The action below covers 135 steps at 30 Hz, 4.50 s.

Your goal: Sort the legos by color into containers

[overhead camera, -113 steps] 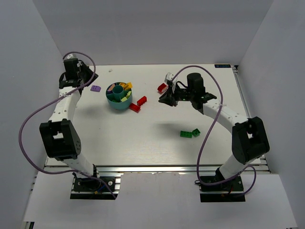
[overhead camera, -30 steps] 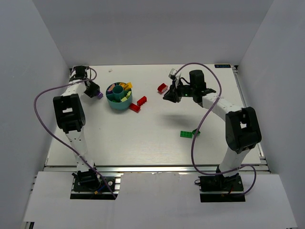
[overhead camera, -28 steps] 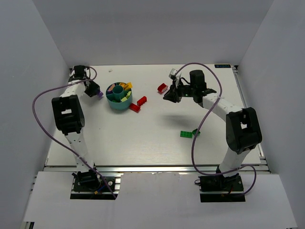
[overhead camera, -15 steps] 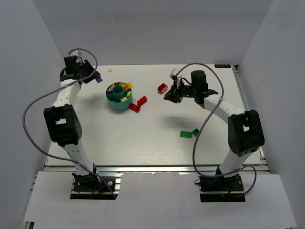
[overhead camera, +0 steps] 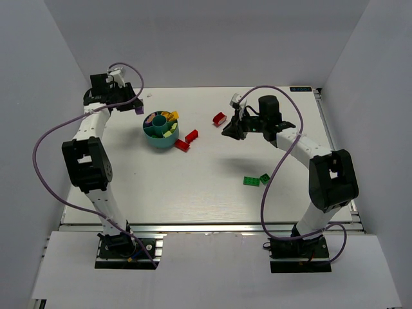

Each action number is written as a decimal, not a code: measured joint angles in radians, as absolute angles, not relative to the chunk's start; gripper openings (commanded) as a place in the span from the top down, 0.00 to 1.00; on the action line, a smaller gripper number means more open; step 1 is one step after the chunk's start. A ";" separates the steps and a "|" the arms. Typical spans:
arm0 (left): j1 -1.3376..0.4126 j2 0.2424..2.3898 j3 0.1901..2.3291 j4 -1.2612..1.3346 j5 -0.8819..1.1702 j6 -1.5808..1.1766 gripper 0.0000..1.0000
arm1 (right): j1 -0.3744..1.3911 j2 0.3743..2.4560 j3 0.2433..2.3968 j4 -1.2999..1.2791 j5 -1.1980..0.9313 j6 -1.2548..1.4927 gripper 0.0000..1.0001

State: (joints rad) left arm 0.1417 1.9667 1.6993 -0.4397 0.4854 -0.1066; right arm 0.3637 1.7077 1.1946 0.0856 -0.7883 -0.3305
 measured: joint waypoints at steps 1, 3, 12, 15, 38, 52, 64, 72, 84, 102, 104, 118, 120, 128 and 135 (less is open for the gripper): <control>0.141 1.972 1.710 -0.443 0.501 -0.090 0.90 | 0.364 1.708 1.195 0.080 -0.788 -0.333 0.72; 0.140 1.977 1.724 -0.454 0.533 -0.058 0.90 | 0.364 1.708 1.195 0.074 -0.788 -0.339 0.72; 0.122 1.997 1.769 -0.547 0.604 0.081 0.84 | 0.364 1.708 1.195 0.056 -0.788 -0.348 0.72; 0.109 1.998 1.769 -0.574 0.602 0.111 0.84 | 0.364 1.708 1.195 0.055 -0.788 -0.348 0.72; 0.072 2.017 1.769 -0.628 0.531 0.175 0.77 | 0.359 1.708 1.195 0.056 -0.788 -0.347 0.72; 0.072 2.021 1.763 -0.626 0.538 0.174 0.63 | 0.359 1.708 1.195 0.056 -0.788 -0.347 0.71; 0.060 2.021 1.761 -0.621 0.539 0.163 0.49 | 0.359 1.708 1.195 0.056 -0.788 -0.344 0.71; 0.056 2.021 1.760 -0.621 0.539 0.157 0.43 | 0.359 1.708 1.195 0.056 -0.788 -0.344 0.70; 0.057 2.021 1.763 -0.611 0.523 0.124 0.34 | 0.359 1.707 1.195 0.056 -0.787 -0.344 0.70; 0.151 1.594 1.461 -0.244 0.400 -0.360 0.02 | 0.352 1.682 1.308 -0.121 -0.800 -0.681 0.24; 0.173 1.544 1.410 -0.233 0.391 -0.413 0.02 | 0.349 1.737 1.455 -0.272 -0.838 -0.796 0.50; 0.293 1.195 0.958 -0.330 0.331 -0.575 0.69 | 0.355 1.767 1.486 -0.864 -0.682 -1.234 0.33; 0.292 1.195 0.954 -0.329 0.342 -0.587 0.67 | 0.356 1.720 1.419 -0.927 -0.646 -1.304 0.33; 0.292 1.194 0.929 -0.332 0.313 -0.667 0.06 | 0.390 1.588 1.222 -0.939 -0.547 -1.301 0.39; 0.292 1.168 0.902 -0.381 0.268 -0.689 0.05 | 0.497 1.548 1.074 -0.788 -0.444 -1.098 0.36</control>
State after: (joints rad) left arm 0.2916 1.1679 0.9016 -0.3809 0.2680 -0.6891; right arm 0.4969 1.5482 1.0737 -0.7876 -0.4442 -1.0985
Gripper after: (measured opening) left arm 0.953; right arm 0.635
